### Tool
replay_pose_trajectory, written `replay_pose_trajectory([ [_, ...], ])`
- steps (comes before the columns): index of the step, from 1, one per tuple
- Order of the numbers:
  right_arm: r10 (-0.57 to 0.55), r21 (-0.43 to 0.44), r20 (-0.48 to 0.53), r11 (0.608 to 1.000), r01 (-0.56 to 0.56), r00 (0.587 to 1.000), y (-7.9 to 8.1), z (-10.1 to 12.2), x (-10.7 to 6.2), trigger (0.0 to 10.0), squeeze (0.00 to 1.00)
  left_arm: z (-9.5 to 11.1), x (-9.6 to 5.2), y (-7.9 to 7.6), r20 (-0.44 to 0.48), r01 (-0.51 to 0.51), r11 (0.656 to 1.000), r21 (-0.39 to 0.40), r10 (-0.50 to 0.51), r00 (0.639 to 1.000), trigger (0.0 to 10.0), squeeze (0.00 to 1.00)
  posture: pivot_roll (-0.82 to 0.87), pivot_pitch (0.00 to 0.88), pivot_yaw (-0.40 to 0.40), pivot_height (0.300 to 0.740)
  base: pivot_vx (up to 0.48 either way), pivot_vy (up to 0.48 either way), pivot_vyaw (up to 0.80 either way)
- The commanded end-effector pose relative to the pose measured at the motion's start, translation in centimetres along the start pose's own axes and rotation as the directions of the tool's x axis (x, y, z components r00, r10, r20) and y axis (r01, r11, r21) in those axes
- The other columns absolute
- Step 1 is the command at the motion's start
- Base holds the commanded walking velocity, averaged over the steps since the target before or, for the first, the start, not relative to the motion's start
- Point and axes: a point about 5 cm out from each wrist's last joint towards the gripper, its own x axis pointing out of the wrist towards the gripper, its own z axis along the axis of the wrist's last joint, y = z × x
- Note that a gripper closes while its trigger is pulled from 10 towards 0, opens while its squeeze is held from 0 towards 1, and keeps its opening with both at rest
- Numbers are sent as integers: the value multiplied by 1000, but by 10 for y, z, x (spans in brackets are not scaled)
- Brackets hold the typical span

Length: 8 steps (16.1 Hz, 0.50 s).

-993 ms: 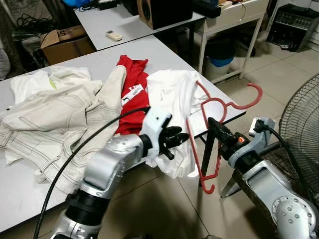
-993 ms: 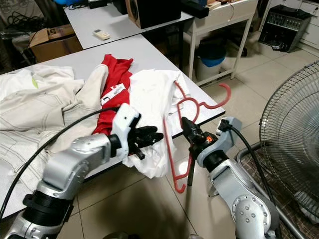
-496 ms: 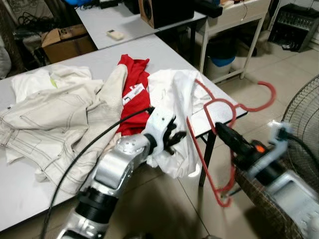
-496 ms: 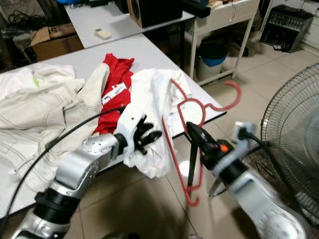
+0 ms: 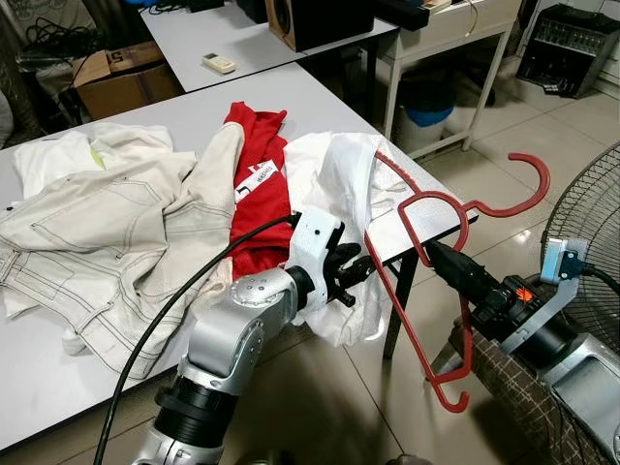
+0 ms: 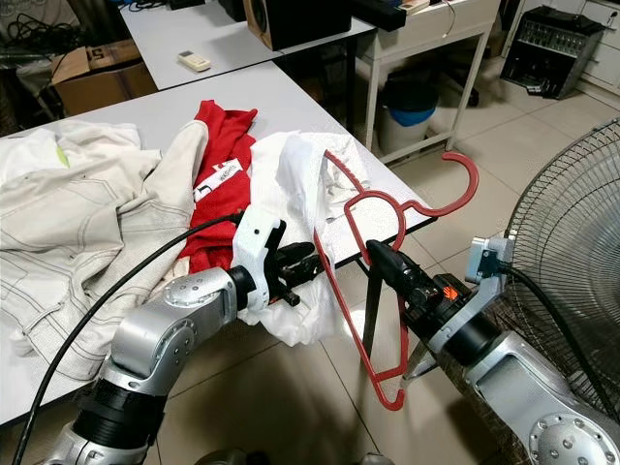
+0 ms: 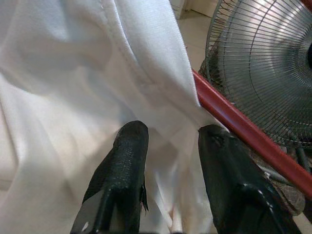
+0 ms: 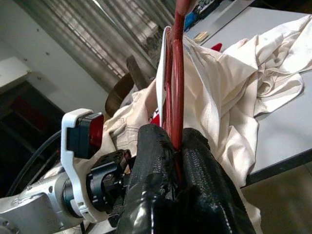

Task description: Hang hanger

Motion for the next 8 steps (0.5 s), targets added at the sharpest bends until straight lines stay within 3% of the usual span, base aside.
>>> replay_pose_trajectory([
  [1,43,-2,-1,999,-43,999,7,1,0,10000,0,0,-3,2,8,-8,1000,-17,8,1000,10000,0,-112,54,103,740,0,0,0],
  [3,32,-11,-8,999,-32,999,6,0,-1,10000,0,-3,-7,-1,11,55,998,-41,-55,998,10000,0,-114,55,103,740,0,0,0],
  [4,10,-27,-19,1000,-10,1000,3,-1,-1,10000,0,-12,-15,2,-30,126,992,7,-126,992,10000,0,-113,57,102,740,0,0,0],
  [5,11,-27,-16,1000,-11,1000,3,0,-1,10000,0,-16,-19,11,-60,111,991,80,-106,993,10000,769,-113,57,102,740,0,0,0],
  [6,14,-28,-14,1000,-15,1000,3,0,-1,10000,0,-16,-22,15,-70,111,988,102,-104,992,10000,1000,-110,57,102,740,0,0,0],
  [7,21,-28,-14,999,-21,1000,3,1,-2,10000,0,-16,-25,18,-78,126,983,130,-117,990,10000,1000,-109,57,101,740,0,0,0],
  [8,32,-29,-15,999,-33,999,4,1,-2,10000,0,-13,-29,17,-60,169,980,104,-163,985,10000,1000,-104,56,101,740,0,0,0],
])
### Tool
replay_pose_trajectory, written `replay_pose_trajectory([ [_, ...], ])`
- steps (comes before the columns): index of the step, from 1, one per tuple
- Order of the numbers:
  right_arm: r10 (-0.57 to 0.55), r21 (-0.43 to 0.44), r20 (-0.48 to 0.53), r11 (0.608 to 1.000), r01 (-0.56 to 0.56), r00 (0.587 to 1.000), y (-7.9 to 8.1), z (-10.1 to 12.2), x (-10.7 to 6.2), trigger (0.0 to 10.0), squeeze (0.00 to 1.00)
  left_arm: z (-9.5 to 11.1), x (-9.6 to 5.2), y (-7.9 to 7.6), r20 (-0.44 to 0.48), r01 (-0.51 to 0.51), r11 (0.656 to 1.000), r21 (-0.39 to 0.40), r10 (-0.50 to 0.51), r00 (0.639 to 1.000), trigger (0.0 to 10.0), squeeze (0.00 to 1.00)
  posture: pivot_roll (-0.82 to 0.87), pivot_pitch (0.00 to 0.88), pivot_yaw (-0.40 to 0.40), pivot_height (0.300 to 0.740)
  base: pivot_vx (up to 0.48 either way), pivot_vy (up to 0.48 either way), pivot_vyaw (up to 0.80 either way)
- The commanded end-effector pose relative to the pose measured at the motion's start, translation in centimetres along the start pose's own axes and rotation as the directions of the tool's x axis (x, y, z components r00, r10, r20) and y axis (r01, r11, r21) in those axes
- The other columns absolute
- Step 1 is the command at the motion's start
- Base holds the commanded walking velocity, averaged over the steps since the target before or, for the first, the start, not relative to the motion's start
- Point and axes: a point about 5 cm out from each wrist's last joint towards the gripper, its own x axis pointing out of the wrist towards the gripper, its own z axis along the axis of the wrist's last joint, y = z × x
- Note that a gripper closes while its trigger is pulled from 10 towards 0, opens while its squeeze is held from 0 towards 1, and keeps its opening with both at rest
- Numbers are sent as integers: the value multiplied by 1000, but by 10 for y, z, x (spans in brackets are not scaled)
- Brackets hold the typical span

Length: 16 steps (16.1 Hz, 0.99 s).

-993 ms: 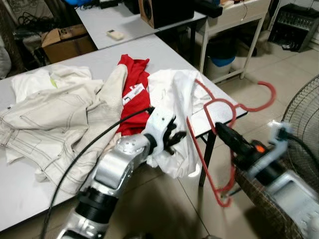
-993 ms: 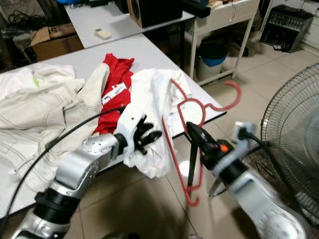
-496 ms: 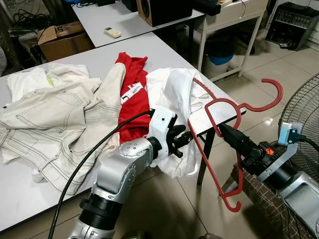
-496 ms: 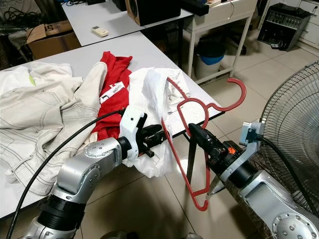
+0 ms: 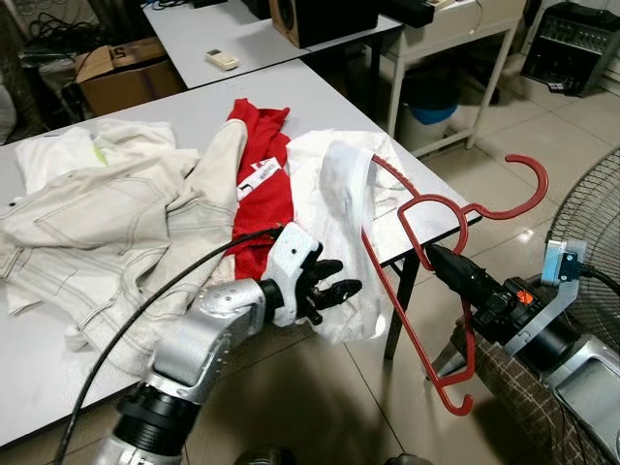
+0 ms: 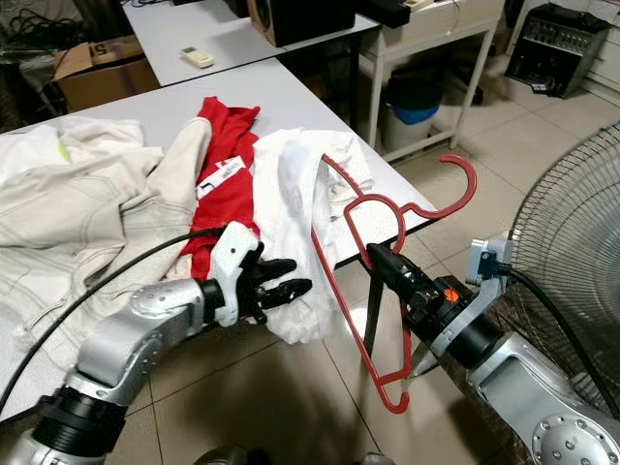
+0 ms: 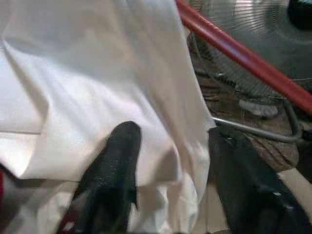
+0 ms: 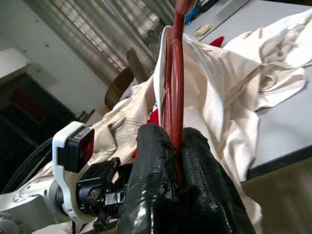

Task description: Hang hanger

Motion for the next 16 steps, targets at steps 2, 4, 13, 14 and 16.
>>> replay_pose_trajectory([
  [2,32,-13,0,999,-32,999,4,2,1,10000,0,9,-1,-10,71,99,991,-92,-93,993,10000,1000,-100,55,103,740,0,0,0],
  [4,42,-13,4,999,-42,999,6,2,2,10000,0,4,7,-12,66,70,993,-99,-63,996,10000,1000,-100,53,103,740,0,0,0],
  [13,69,-17,19,997,-69,997,10,4,2,10000,0,-3,21,-1,30,-105,987,-126,109,994,10000,0,-107,47,109,740,0,0,0],
  [14,70,-17,18,997,-70,997,10,4,2,10000,0,0,23,-3,47,-88,986,-141,95,994,3725,0,-107,47,109,740,0,0,0],
  [16,71,-18,18,997,-71,997,10,4,2,10000,0,0,24,-6,54,-78,987,-139,86,995,0,0,-108,47,110,740,0,0,0],
])
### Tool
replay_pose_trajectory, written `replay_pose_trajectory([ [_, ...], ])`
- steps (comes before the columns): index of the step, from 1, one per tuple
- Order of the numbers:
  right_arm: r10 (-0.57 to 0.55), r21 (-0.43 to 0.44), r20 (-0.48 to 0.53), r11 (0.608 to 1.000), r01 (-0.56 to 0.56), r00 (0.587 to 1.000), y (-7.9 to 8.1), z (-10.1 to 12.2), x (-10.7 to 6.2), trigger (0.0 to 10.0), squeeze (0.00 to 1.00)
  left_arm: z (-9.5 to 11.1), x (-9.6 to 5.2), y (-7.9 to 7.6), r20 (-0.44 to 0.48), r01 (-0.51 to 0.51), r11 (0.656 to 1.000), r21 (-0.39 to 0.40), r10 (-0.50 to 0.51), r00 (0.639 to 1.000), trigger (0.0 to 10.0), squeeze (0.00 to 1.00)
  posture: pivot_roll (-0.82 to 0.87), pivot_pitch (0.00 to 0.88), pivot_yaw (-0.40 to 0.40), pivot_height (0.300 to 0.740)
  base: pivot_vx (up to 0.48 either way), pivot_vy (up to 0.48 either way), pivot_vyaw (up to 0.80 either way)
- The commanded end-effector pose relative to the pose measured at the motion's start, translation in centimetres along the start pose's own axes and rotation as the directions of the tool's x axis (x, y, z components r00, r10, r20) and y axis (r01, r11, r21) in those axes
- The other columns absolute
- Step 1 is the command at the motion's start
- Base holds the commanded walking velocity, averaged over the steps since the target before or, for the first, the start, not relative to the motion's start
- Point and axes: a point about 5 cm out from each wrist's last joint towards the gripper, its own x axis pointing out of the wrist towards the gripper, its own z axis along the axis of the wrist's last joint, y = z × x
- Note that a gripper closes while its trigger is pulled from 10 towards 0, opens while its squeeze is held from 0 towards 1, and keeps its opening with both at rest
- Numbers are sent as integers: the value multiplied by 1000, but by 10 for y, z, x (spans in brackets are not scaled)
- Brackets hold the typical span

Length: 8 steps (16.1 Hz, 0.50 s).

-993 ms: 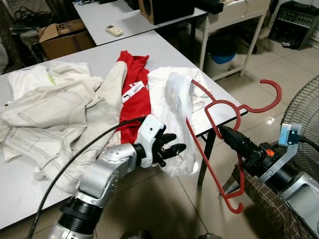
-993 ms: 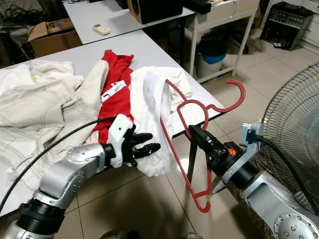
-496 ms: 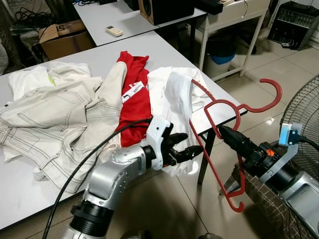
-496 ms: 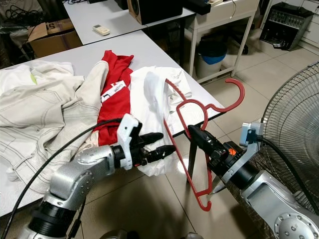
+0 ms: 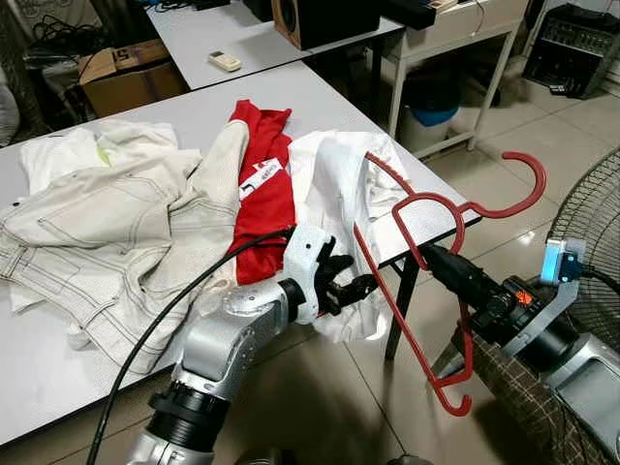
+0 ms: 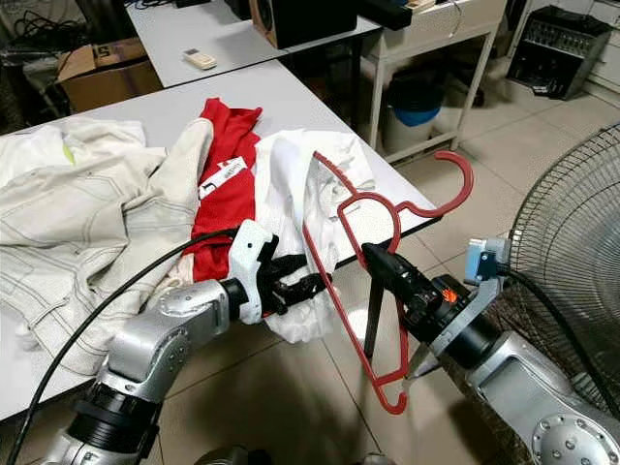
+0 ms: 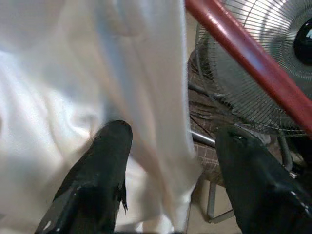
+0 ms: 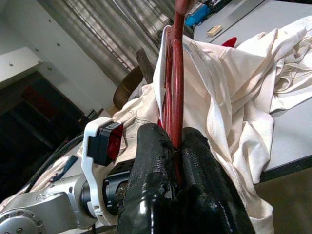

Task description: Hang hanger

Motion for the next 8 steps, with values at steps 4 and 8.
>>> replay_pose_trajectory([
  [4,36,-17,19,999,-36,999,6,4,2,10000,0,1,-1,0,10,-2,1000,5,2,1000,0,0,-105,47,111,740,0,0,0],
  [8,38,-18,21,999,-37,999,6,4,2,10000,0,-2,-2,2,-10,-10,1000,29,10,1000,0,0,-105,45,111,740,0,0,0],
])
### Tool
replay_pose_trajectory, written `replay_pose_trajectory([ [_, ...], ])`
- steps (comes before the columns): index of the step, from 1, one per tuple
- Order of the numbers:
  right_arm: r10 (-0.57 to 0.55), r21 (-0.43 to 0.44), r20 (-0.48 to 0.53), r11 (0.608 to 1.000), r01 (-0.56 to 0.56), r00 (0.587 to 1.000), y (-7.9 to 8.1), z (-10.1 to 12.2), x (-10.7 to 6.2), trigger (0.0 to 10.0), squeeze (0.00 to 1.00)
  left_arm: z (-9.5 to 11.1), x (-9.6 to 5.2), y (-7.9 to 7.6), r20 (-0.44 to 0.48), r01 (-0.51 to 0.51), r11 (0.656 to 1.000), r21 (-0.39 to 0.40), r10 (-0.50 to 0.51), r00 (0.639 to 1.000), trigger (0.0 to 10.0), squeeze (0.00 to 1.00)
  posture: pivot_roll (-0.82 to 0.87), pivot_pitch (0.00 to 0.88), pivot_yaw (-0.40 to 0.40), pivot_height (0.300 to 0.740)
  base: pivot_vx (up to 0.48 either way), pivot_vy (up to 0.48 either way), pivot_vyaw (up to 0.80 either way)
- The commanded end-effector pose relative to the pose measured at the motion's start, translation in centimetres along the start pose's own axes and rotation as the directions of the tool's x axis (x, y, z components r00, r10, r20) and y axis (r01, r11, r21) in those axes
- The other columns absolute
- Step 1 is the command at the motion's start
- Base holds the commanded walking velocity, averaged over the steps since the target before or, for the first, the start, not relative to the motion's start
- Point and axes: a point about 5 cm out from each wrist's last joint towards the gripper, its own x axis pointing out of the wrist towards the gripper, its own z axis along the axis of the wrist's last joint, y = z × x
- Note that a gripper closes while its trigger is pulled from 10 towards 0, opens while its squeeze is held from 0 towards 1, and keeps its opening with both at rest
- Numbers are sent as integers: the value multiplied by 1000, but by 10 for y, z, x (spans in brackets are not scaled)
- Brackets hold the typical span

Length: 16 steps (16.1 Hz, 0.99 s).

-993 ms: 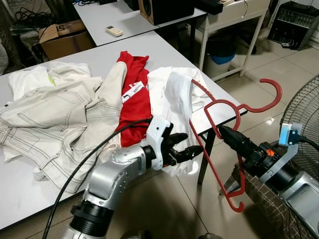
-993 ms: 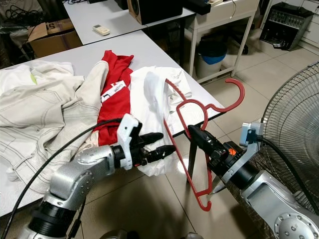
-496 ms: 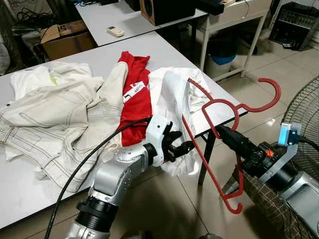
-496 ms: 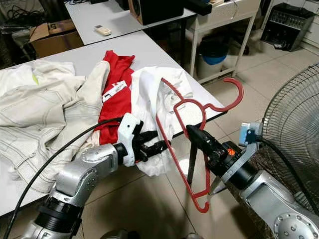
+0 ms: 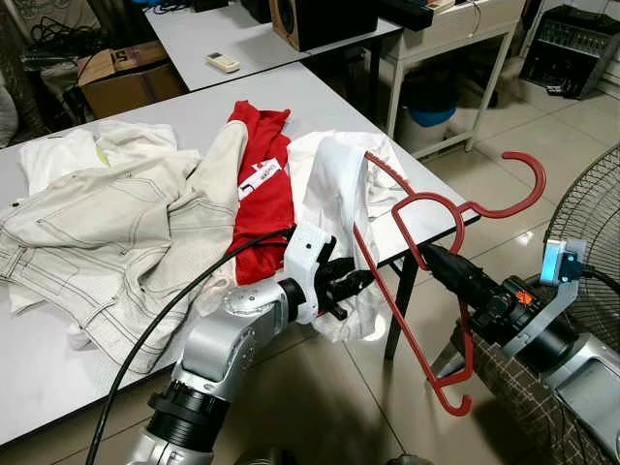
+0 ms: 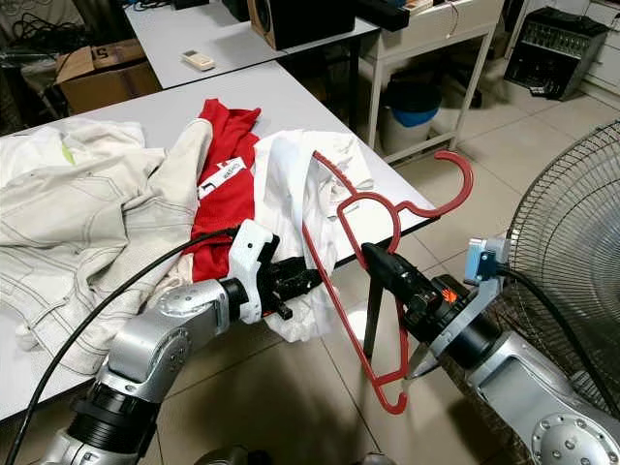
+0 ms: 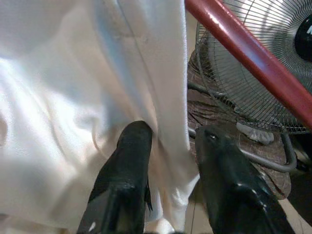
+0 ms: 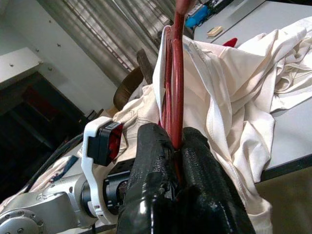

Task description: Hang hanger

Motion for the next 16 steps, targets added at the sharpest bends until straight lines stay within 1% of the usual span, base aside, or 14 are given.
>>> replay_pose_trajectory([
  [1,36,-19,21,999,-36,999,6,4,2,10000,0,-3,-1,3,-15,-17,1000,8,17,1000,0,0,-105,44,111,740,0,0,0],
  [8,34,-19,20,999,-34,999,6,3,2,10000,0,-5,-2,10,-21,-75,997,8,75,997,0,0,-112,38,112,740,0,0,0],
  [14,30,-18,19,999,-30,999,5,2,2,10000,0,-7,-3,12,-35,-83,997,4,83,996,0,0,-116,28,115,740,0,0,0],
  [15,15,-20,18,1000,-14,1000,4,0,2,10000,0,-7,-7,13,-43,-79,997,12,79,996,0,0,-118,26,116,740,0,0,0],
  [16,-30,-30,22,999,31,999,0,0,2,10000,0,-5,-11,14,-57,-65,997,49,68,996,0,0,-118,27,116,740,0,0,0],
])
